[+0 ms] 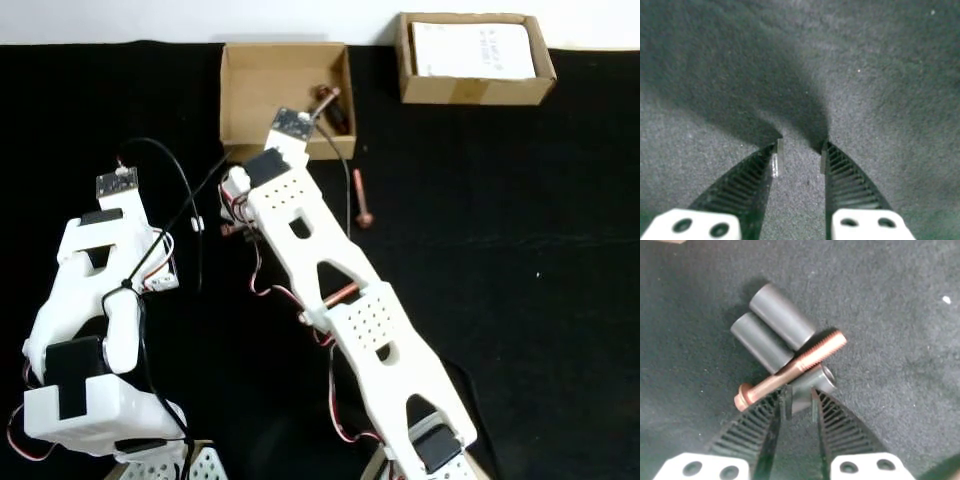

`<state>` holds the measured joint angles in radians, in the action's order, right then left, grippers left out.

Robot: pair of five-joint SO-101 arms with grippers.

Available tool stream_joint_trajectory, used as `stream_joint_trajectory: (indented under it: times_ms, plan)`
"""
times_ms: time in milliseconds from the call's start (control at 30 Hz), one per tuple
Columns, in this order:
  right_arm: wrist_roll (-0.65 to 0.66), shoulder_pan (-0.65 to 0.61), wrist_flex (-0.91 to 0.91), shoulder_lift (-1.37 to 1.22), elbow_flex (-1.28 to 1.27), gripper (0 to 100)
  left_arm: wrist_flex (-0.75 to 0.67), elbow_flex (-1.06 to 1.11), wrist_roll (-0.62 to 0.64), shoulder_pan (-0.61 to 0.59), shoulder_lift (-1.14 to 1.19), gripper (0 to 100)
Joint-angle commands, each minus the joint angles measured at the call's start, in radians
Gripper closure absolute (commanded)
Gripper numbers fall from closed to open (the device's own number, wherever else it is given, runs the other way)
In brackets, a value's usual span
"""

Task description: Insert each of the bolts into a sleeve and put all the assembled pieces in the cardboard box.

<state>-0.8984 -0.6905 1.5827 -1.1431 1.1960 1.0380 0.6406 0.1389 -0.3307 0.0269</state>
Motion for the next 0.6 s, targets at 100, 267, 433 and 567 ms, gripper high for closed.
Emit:
stream_joint_trajectory:
  times_ms: [100, 267, 433, 567]
  plan:
    - [-0.029, 0.016, 0.007, -0.081, -0.01, 91.4, 0.005, -0.033, 0.002, -0.005, 0.001, 86]
    - [-0.023, -0.025, 0.09, -0.087, -0.008, 91.4, 0.005, -0.033, 0.002, -0.005, 0.001, 86]
    - [-0.021, -0.051, 0.143, -0.09, -0.018, 91.4, 0.005, -0.033, 0.002, -0.005, 0.001, 86]
    - [-0.018, -0.05, 0.145, -0.091, -0.019, 91.4, 0.005, -0.033, 0.002, -0.005, 0.001, 86]
